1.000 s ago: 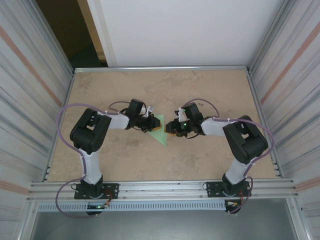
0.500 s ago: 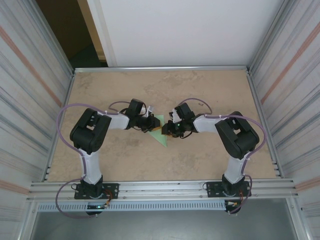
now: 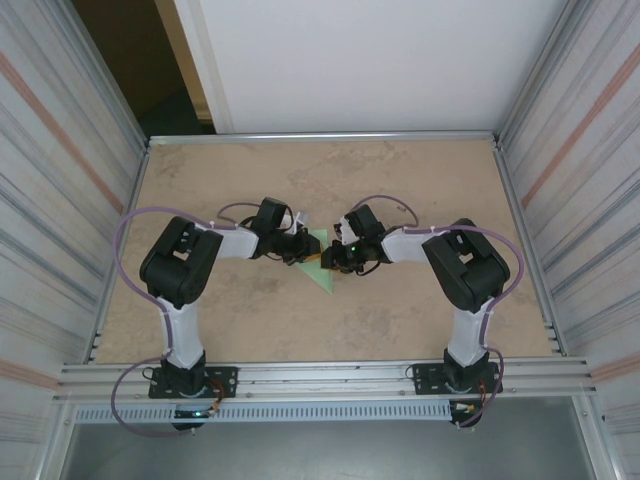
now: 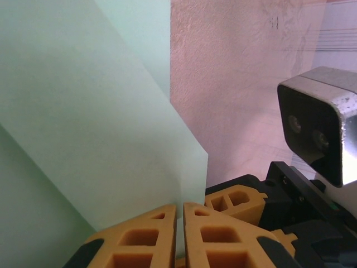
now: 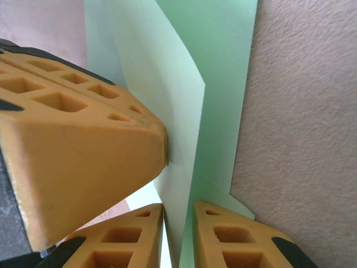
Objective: Fold a paper plane with a square sheet of paper (pick it up from the middle)
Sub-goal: Fourth fold the wing at the center of the table.
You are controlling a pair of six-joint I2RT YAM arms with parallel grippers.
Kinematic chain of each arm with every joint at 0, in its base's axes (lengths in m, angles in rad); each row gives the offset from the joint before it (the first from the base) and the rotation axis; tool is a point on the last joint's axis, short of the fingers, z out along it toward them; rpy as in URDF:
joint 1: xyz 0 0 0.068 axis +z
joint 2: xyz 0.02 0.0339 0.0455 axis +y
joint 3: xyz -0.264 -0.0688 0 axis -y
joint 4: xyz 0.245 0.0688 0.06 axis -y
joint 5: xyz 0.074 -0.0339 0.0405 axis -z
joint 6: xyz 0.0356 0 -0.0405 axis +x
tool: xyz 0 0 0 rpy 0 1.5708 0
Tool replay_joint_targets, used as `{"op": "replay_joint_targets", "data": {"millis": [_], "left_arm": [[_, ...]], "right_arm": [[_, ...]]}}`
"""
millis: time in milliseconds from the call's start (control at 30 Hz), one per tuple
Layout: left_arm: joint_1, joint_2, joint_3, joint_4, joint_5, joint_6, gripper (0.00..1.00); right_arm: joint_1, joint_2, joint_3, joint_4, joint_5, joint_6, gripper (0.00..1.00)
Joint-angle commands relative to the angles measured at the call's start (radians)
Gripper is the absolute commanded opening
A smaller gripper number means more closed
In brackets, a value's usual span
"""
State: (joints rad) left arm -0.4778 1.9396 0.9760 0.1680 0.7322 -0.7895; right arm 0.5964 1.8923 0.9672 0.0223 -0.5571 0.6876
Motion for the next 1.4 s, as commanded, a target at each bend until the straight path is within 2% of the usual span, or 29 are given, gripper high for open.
{"op": "replay_joint_targets", "data": {"millis": [0,300,667,900,1133,1367], "left_arm": [[-0.006,-0.023,-0.005,0.005,0.003,-0.004,0.11],[-0.005,-0.037,-0.008,0.005,0.004,-0.007,0.11],[0.014,-0.147,-0.072,0.077,0.008,-0.025,0.15],[0.033,-0.199,-0.186,0.153,-0.009,-0.054,0.16],[0.027,-0.207,-0.266,0.089,-0.03,-0.041,0.13],[-0.005,-0.164,-0.231,0.002,-0.058,-0.033,0.11]], "right_arm": [[0.007,0.021,0.019,0.007,-0.011,-0.04,0.2],[-0.013,0.014,-0.008,0.045,-0.062,-0.065,0.09],[-0.032,0.013,-0.02,0.029,-0.156,-0.125,0.06],[-0.042,0.014,-0.049,0.026,-0.19,-0.134,0.06],[-0.037,0.008,-0.051,-0.002,-0.175,-0.152,0.06],[-0.038,0.001,-0.068,0.022,-0.187,-0.137,0.06]]}}
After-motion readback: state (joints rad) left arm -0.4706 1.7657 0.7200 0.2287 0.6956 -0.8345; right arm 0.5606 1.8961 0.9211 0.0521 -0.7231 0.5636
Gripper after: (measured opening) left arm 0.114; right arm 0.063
